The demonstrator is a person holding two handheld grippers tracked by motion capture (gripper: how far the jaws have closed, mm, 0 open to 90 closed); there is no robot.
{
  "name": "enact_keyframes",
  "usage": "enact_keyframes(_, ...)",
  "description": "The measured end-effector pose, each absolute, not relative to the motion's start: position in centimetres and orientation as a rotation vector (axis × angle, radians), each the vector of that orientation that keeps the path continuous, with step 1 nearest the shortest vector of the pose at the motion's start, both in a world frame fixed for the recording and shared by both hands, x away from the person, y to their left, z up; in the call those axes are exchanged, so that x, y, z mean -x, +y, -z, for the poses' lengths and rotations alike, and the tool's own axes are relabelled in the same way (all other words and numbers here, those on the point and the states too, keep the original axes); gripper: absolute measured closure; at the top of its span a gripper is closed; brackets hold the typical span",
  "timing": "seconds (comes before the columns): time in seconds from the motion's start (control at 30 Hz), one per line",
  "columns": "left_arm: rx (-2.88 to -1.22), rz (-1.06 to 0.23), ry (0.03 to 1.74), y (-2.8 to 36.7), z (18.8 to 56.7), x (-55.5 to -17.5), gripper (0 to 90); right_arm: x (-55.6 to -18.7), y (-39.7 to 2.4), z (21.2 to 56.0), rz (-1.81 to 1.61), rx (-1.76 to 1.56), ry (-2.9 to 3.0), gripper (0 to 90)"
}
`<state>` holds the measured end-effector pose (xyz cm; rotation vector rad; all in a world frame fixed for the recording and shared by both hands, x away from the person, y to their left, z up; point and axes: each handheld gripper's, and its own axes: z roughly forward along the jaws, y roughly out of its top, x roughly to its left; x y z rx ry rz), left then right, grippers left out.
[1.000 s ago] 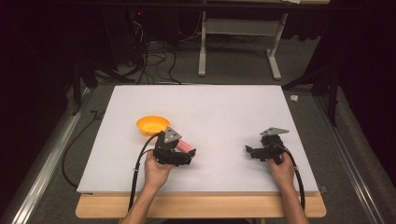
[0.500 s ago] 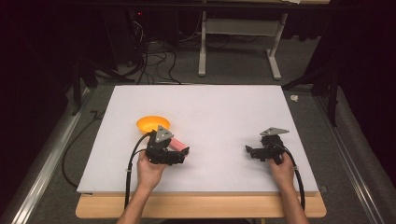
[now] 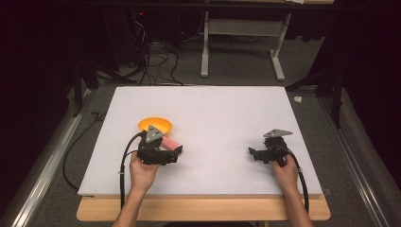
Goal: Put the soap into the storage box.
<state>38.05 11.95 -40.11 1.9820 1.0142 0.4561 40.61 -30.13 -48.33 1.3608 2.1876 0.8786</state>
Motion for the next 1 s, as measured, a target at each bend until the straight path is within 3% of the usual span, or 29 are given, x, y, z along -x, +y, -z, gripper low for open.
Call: enact_keyframes(1.0,-1.931,-0.501,1.131,15.1,39.7,-40.2,14.1,-40.6,-30.1,48.3,-0.879,-1.363,2.188,14.4)
